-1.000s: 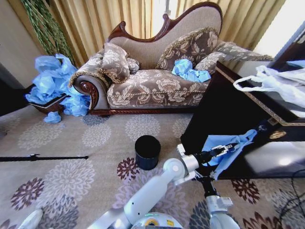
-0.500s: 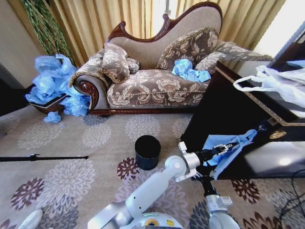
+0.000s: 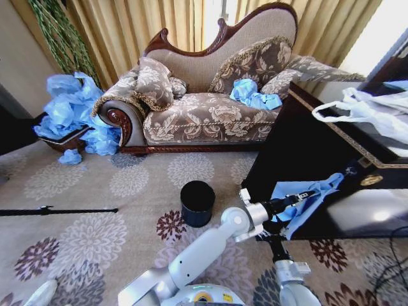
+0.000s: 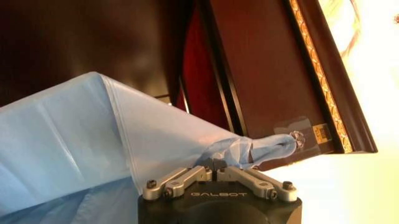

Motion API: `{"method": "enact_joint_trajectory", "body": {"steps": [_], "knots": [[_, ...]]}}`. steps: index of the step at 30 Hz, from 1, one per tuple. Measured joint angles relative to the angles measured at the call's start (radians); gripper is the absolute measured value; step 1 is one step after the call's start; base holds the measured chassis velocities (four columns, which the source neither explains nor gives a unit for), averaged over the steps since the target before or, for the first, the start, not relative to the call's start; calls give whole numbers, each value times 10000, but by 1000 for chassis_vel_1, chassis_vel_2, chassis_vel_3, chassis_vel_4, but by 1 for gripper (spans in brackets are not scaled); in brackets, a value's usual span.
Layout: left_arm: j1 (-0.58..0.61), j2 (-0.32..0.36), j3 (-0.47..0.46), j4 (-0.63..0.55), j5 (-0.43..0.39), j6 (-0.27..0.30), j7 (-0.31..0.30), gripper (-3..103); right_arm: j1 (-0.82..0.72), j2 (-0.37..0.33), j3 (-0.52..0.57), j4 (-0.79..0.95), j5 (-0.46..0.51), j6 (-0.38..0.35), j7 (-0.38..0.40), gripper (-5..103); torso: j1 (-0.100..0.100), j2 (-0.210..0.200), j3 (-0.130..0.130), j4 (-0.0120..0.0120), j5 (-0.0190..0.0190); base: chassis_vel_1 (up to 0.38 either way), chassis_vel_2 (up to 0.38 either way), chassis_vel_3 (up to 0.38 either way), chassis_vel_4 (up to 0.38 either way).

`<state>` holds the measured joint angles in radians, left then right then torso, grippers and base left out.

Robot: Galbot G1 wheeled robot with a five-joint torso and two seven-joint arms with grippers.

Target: Place a garbage bag over the trash bin.

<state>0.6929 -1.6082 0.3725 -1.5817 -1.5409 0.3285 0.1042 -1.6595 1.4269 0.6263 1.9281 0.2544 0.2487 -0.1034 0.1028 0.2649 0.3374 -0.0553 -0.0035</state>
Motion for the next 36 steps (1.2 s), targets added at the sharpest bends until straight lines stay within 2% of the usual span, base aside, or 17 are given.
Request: {"method": "enact_joint_trajectory", "body": {"steps": [5, 9, 10, 12, 13, 16, 27, 29, 31, 36], "knots": [[70, 0, -6, -93, 28, 0, -52, 0, 45, -2, -22, -34, -12, -9, 2, 100, 0, 0, 0, 0, 0, 0, 0, 0, 0], [117, 0, -68, -300, 60, 25, -802, 0, 4, -9, -23, -35, -14, -10, 2, 100, 0, 0, 0, 0, 0, 0, 0, 0, 0], [117, 0, -68, -300, 60, 25, -802, 0, 4, -9, -23, -35, -14, -10, 2, 100, 0, 0, 0, 0, 0, 0, 0, 0, 0], [125, 0, -101, -390, 90, 47, -1383, 0, -27, -13, -19, -35, -12, -7, 2, 100, 0, 0, 0, 0, 0, 0, 0, 0, 0], [125, 0, -101, -390, 90, 47, -1383, 0, -27, -13, -19, -35, -12, -7, 2, 100, 0, 0, 0, 0, 0, 0, 0, 0, 0], [274, 1, -121, -718, 128, 152, -2055, 0, -58, -9, -21, -46, -12, 11, -5, 100, 0, 0, 0, 0, 0, 0, 0, 0, 0], [952, 0, -354, -1954, 158, 436, -3373, 0, -122, 14, -80, -52, -20, 45, -79, 100, 0, 0, 0, 0, -1, 0, 0, 0, 0], [971, 0, -381, -1987, 152, 446, -3425, 0, -128, 13, -80, -46, -20, 46, -80, 100, 0, 0, 0, 0, 0, 0, 0, 0, 0], [1140, 12, -597, -2277, 90, 502, -3850, 0, -178, 0, -83, -4, -24, 47, -89, 100, 0, 0, -1, 0, -1, 0, 0, 0, 0], [1343, 376, -898, -2627, 29, 705, -4337, 0, -210, -6, -113, 32, -78, 47, -91, 100, 0, 0, 0, 0, -2, 0, 0, 0, 0]]}}
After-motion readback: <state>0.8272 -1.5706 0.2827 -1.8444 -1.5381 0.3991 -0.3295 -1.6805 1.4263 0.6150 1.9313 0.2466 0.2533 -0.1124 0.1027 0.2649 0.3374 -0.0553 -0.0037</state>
